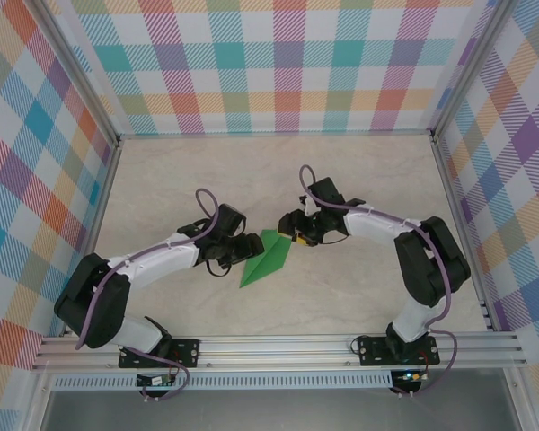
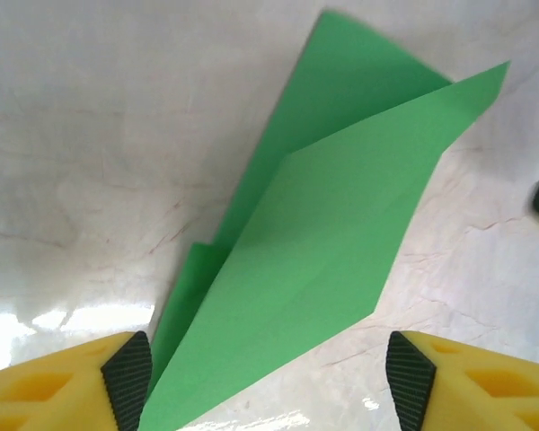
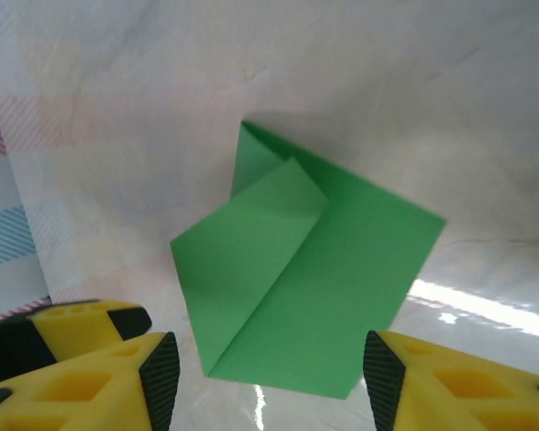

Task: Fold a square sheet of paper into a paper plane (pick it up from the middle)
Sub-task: Fourth fold the wing at the center of the table, then turn over the paper at the center of the table.

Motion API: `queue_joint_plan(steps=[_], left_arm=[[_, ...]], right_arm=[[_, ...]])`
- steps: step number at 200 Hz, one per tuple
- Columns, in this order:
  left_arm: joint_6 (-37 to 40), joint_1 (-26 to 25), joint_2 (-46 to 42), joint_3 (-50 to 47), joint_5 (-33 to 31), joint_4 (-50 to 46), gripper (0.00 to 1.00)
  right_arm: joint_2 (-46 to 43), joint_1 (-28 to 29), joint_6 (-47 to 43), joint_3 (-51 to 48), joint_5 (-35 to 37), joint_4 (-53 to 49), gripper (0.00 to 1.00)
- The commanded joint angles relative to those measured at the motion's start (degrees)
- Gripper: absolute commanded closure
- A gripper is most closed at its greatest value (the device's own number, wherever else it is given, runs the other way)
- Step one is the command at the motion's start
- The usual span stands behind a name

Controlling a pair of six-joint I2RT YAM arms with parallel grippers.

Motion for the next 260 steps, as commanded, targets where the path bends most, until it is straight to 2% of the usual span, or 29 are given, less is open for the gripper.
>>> queue_joint_plan(steps=[1, 10, 21, 25, 79, 147, 170, 206, 226, 260], left_arm=[[0.65, 1.19, -1.27, 1.02, -3.62, -1.75, 0.23], [0.57, 1.61, -1.51, 1.06, -4.31, -2.13, 0.17], [0.28, 2.25, -1.78, 1.2, -5.33, -3.23, 0.02], [0.05, 2.5, -2.04, 1.17, -5.89, -3.61, 0.0], [-1.96, 6.9, -3.13, -0.46, -3.9, -5.57, 0.0], [-4.09, 10.77, -3.5, -2.38, 0.14, -4.84, 0.0], [-4.01, 12.69, -3.55, -2.64, 3.36, -4.3, 0.0], [-3.58, 16.01, -3.29, -2.83, 9.37, -3.34, 0.0], [-2.72, 17.55, -3.57, -2.96, 12.77, -3.21, 0.0], [-1.32, 19.36, -6.27, -3.74, 18.6, -2.14, 0.0]], right_arm=[[1.03, 2.72, 5.7, -0.6, -2.33, 4.72, 0.4], [1.98, 3.71, 7.34, -0.8, -2.04, 5.93, 0.39], [2.93, 4.82, 9.89, -1.24, -1.31, 7.9, 0.39], [3.32, 5.11, 10.81, -1.34, -1.01, 8.45, 0.39], [7.69, 7.9, 17.47, -0.78, 3.02, 11.51, 0.42], [10.65, 8.86, 16.9, -0.77, -1.68, 19.73, 0.58], [11.37, 9.34, 17.41, -1.75, -2.08, 21.44, 0.64], [11.23, 9.61, 19.97, -4.87, -0.73, 26.51, 0.78], [9.6, 9.67, 19.65, -4.95, 0.62, 26.59, 0.86], [5.39, 8.74, 18.17, -3.6, 0.75, 24.9, 0.92]])
